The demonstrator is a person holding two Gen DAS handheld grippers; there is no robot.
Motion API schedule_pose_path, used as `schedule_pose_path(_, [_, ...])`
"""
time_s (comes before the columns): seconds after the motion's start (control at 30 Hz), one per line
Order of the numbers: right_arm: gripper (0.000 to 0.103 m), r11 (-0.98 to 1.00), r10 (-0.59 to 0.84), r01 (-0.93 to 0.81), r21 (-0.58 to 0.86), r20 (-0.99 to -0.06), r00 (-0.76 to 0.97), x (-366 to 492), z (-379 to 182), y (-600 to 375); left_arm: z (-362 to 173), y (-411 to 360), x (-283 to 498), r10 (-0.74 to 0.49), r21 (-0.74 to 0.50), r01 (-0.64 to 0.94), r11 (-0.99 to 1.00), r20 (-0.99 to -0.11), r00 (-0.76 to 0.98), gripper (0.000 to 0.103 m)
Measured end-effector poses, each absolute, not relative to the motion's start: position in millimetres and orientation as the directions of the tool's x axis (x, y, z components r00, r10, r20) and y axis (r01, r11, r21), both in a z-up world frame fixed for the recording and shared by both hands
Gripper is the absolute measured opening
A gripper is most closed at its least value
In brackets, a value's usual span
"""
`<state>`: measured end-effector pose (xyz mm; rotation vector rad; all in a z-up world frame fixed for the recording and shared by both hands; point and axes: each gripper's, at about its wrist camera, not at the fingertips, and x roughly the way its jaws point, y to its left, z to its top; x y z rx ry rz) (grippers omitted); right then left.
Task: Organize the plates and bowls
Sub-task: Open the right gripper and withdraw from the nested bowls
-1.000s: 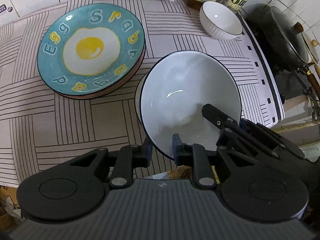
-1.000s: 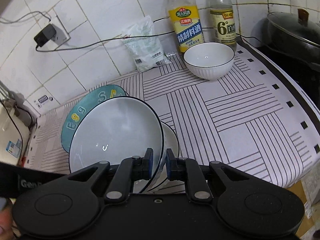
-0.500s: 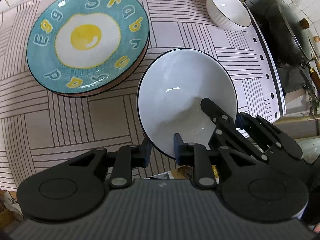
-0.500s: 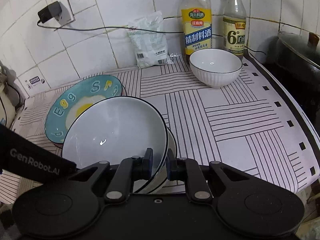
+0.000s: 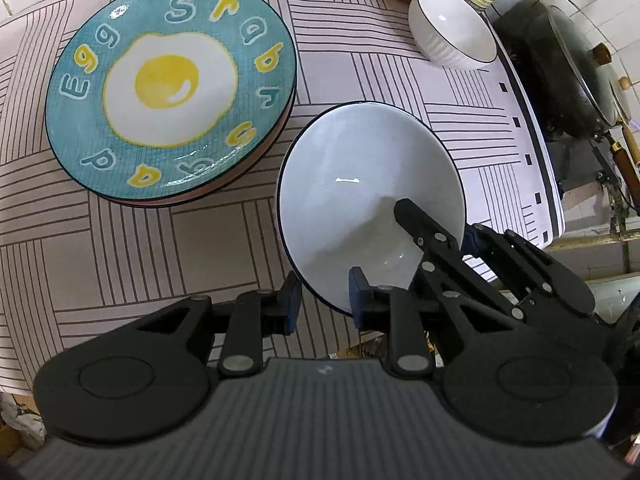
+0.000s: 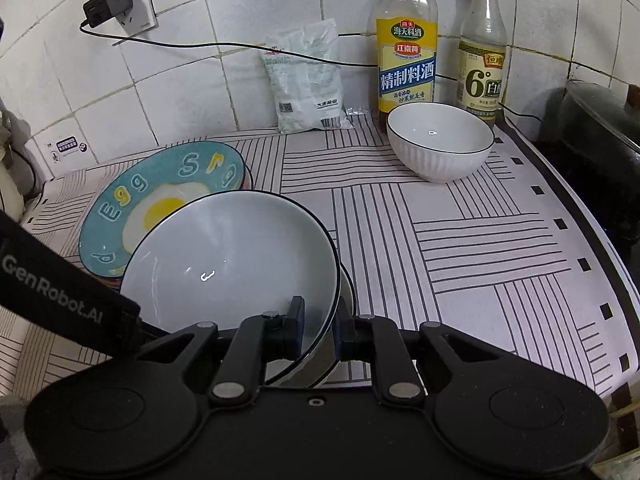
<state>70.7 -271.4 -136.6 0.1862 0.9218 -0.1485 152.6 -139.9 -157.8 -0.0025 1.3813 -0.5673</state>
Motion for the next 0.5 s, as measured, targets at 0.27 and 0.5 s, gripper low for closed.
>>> schedule_pose_path(0.27, [0.02,0.957,0.007,0.229,0.18,-0.801,0.599,70.7,-139.1,-278.9,-144.2,-136.8,148.2,-0.395,-0.323,0.402,0.857,-0.912,0.108,0.04])
schedule_pose_path(0.5, [0.026,0.924,0.06,0.258,0.282,-0.774,0.63,63.5,-128.2,-294.8,-124.3,-140.9,139.5,-0.41,-0.317,0.441,0.84,-0.903,0.131,0.046])
